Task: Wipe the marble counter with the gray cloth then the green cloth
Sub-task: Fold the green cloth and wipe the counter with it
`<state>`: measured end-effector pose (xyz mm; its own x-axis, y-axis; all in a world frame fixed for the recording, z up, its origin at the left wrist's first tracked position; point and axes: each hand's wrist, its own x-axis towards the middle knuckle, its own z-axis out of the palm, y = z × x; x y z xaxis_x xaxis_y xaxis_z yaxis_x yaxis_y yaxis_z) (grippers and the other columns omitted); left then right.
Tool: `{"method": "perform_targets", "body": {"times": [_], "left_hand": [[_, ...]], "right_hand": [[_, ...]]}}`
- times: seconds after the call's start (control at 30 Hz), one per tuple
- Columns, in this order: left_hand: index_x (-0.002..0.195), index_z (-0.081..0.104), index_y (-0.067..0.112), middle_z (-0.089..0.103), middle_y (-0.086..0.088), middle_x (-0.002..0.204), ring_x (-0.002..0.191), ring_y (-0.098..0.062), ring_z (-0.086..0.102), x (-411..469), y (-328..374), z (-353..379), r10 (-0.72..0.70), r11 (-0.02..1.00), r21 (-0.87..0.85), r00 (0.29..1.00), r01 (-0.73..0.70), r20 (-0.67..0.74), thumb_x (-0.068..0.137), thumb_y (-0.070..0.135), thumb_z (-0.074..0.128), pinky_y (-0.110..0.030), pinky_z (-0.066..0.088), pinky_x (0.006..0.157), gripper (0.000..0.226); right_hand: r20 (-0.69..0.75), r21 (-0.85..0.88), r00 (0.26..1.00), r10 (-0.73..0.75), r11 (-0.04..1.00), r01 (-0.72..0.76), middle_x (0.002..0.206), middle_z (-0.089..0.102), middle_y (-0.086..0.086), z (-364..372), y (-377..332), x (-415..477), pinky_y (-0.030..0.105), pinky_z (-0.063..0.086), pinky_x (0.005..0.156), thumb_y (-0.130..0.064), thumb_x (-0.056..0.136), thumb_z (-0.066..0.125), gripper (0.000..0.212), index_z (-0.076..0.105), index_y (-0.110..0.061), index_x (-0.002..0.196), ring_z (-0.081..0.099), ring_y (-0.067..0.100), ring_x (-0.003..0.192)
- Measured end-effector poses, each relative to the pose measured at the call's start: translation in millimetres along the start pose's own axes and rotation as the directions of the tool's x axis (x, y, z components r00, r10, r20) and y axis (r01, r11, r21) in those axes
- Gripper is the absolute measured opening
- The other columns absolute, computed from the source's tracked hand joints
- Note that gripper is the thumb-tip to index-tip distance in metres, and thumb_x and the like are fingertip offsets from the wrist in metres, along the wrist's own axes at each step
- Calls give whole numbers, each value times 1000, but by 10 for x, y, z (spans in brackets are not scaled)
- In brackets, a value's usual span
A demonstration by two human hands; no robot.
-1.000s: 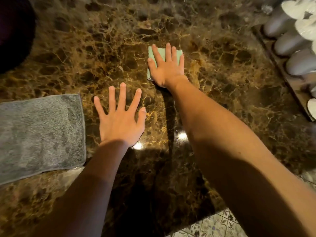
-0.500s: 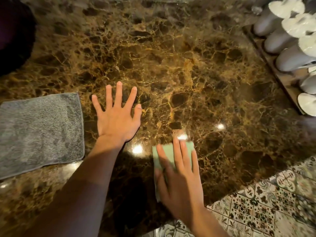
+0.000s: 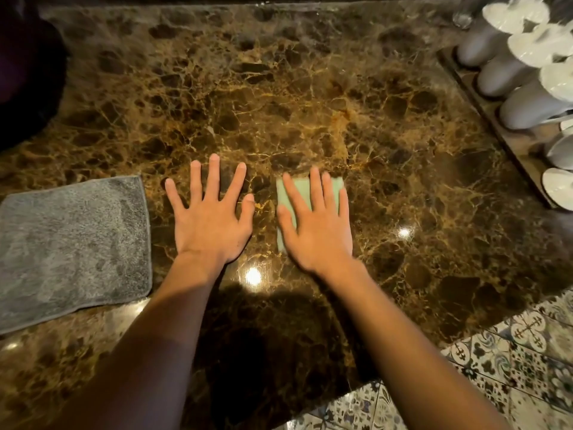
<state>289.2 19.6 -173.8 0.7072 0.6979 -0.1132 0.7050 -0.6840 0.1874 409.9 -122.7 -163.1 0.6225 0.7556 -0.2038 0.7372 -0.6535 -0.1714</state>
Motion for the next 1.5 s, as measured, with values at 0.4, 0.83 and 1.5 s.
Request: {"method": "perform_targets", "body": {"times": [0.4, 0.83, 1.5], "left_hand": [[159, -5, 47, -12, 0, 171, 156, -28, -17, 13, 20, -1, -18, 1000, -10, 1000, 18, 13, 100, 58, 5, -66, -10, 120, 61], [160, -1, 44, -8, 1, 172, 157, -29, -12, 8, 29, -26, 5, 1000, -8, 1000, -5, 14, 103, 56, 10, -67, -8, 121, 59], [159, -6, 45, -16, -3, 171, 155, -34, -19, 49, 613, 68, 56, 998, -8, 998, -56, 35, 100, 61, 3, -69, -8, 119, 62]], "right_hand": [[20, 5, 995, 102, 995, -102, 173, -11, 14, -407, 177, 1701, 57, -11, 126, -59, 106, 8, 63, -2, -38, 165, -13, 33, 159], [-60, -35, 998, -25, 999, 23, 173, 6, 15, 104, 237, -681, 58, 8, 127, -56, 108, 9, 61, 9, -36, 165, 3, 33, 160], [4, -22, 999, 39, 999, -39, 173, -10, 10, -40, 410, -317, 55, -5, 127, -61, 103, -1, 63, -11, -43, 162, -15, 29, 159]]}}
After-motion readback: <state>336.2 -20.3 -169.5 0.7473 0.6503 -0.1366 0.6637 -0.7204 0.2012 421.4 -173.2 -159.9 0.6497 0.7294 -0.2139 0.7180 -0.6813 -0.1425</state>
